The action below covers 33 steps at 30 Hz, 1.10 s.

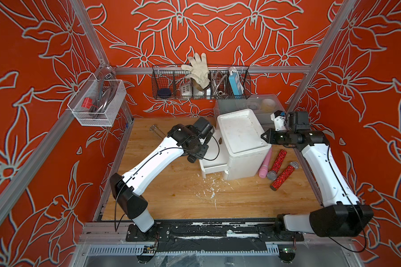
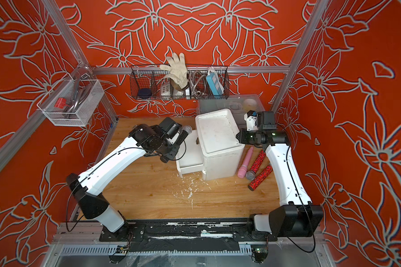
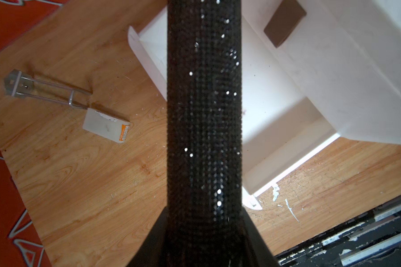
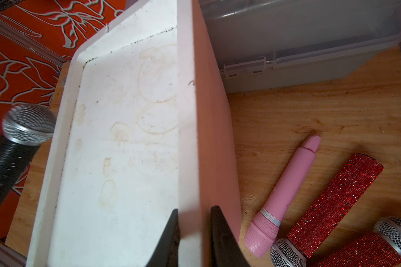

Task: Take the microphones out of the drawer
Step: Pick up the microphone from the drawer, then place the microphone at the center of the board.

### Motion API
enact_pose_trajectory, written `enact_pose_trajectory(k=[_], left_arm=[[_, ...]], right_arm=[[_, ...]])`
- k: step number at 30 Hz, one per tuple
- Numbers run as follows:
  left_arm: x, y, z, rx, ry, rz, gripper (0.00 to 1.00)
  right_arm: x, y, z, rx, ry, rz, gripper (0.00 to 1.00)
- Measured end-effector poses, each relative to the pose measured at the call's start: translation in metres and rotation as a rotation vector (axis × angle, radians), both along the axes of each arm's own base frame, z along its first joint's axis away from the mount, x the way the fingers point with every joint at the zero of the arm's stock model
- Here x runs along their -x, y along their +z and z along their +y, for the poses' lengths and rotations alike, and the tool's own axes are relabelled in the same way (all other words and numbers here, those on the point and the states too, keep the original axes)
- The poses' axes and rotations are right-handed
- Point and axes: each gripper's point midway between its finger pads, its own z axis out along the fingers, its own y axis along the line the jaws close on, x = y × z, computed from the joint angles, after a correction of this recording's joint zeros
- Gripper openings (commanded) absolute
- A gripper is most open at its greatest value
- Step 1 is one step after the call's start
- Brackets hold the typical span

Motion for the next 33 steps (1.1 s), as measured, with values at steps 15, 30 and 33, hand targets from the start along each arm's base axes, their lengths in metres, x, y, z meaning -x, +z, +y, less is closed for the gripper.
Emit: enact_pose_trajectory(k=[15,30,33], left_arm=[[-0.022,-0.055,0.114,0.121,0.382,-0.034,0.1],[-0.041,-0.16,0.189,0.128,0.702,0.042,0.1],[-0.039,-0.167,0.203,0.109,0.748,0.031,0.1]], right_arm=[[0.0,0.0,0.0,0.0,0.0,-0.001,0.0],[0.0,0.0,0.0,-0.004,-0.001,-0.005,0.0],[0.0,0.0,0.001,-0.007,-0.001,-0.005,0.0]])
